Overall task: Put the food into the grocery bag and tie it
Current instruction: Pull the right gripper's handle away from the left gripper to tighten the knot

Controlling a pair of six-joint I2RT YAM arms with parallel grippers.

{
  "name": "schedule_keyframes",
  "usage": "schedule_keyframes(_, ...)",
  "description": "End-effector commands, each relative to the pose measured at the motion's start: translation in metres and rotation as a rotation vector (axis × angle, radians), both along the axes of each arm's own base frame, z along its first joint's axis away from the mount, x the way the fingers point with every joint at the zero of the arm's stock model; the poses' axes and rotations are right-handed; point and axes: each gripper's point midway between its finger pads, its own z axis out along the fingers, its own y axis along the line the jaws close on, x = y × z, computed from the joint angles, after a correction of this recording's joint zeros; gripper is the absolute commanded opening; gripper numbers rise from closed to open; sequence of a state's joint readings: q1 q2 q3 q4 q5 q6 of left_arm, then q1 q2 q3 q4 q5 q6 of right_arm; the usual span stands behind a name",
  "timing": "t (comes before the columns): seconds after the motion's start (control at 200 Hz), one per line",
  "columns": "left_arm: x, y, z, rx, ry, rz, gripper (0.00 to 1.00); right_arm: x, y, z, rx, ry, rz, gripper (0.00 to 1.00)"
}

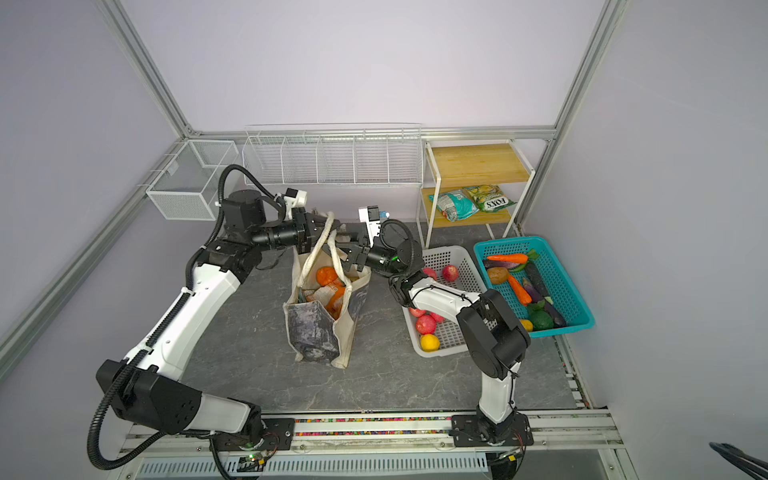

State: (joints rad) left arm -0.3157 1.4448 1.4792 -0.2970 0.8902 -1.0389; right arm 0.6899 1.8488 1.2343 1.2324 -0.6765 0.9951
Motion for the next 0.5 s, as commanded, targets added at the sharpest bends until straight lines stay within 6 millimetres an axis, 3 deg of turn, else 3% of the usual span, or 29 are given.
schedule_keyframes(0.0,0.024,0.011,-0.024,0.027,0.027,0.094,0.00,-0.056,-0.007,0.054,0.144,-0.203,0.109,0.95)
schedule_keyframes(0.495,0.029,0.027,-0.052,0.126,-0.025,0.184,0.00,-0.055,-0.003,0.076,0.206,-0.180,0.106,1.00)
